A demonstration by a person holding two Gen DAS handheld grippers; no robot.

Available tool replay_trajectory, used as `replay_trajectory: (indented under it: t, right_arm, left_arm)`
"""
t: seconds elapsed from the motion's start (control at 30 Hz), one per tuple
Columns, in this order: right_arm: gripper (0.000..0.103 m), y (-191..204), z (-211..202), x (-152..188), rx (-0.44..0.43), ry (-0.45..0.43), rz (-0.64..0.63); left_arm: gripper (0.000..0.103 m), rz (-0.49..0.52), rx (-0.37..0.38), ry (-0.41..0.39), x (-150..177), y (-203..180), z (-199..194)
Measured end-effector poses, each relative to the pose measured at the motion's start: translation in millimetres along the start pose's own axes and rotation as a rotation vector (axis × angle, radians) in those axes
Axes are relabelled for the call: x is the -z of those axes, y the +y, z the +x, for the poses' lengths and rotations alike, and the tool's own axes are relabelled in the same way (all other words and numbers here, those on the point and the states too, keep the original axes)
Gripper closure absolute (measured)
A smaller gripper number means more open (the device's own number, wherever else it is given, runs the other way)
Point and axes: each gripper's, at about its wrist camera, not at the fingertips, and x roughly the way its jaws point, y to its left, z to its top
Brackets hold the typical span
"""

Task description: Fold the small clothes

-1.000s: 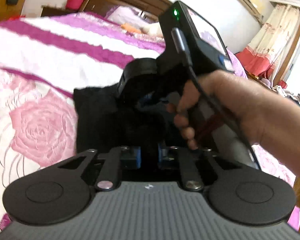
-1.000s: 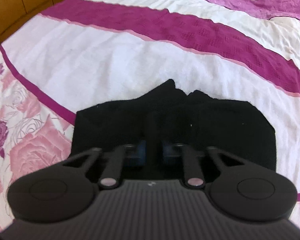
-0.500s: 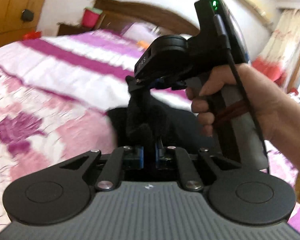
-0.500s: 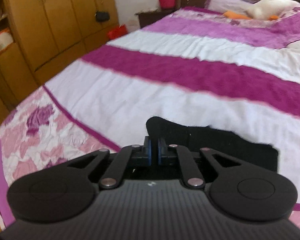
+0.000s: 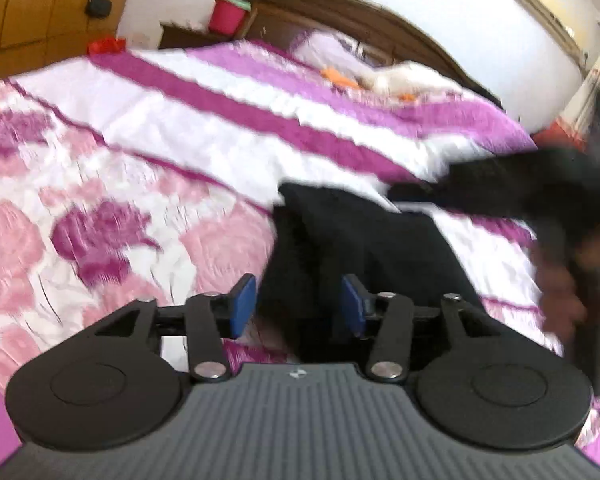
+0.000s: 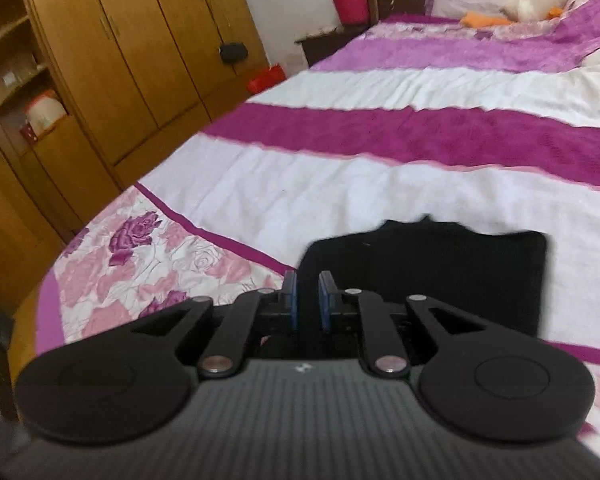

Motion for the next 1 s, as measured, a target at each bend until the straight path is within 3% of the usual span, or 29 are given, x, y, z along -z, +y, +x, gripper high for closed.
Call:
replay_trajectory:
  t: [0.17, 0.27, 0.47, 0.6, 0.73, 0.8, 0.83, 0.87, 1.0]
  right_arm:
    - [0.087, -23, -38, 37, 0.098, -0.027, 0.007]
    - [0.088, -34, -39, 60, 0.144, -0.011, 0.017]
    - [0.089, -45, -26, 98, 0.113, -0.026, 0.056]
    - [0.089, -47, -30, 103, 0.092, -0.062, 0.088]
    - [0.087, -56, -44, 99, 0.061, -0.121, 0.166]
    - [0.066, -62, -47, 98, 0.048, -0.142, 0.189]
    - [0.045, -65, -48, 98, 0.045, -0.159, 0.199]
    - [0.033, -67, -48, 98, 0.057, -0.172, 0.207]
    - [0.033, -80, -38, 99, 0.091, -0.158, 0.241]
  left_arm:
    - [0.035, 0.013, 0.019, 0.007, -16, -10, 12]
    - [0.034, 0.028, -0.03, 0.061, -12, -16, 34]
    - [0.031, 0.099, -0.098, 0.157, 12, -10, 57]
    - [0.03, 0.132, -0.1, 0.166, 10, -8, 55]
    - [0.028, 0.128, -0.058, 0.122, -3, -16, 38]
    - [0.02, 0.123, -0.036, 0.101, -10, -20, 34]
    - [0.017, 0.122, -0.025, 0.099, -12, -21, 35]
    - [0.017, 0.123, -0.013, 0.107, -14, -24, 37]
    - [0.017, 0.117, -0.015, 0.151, -16, -24, 56]
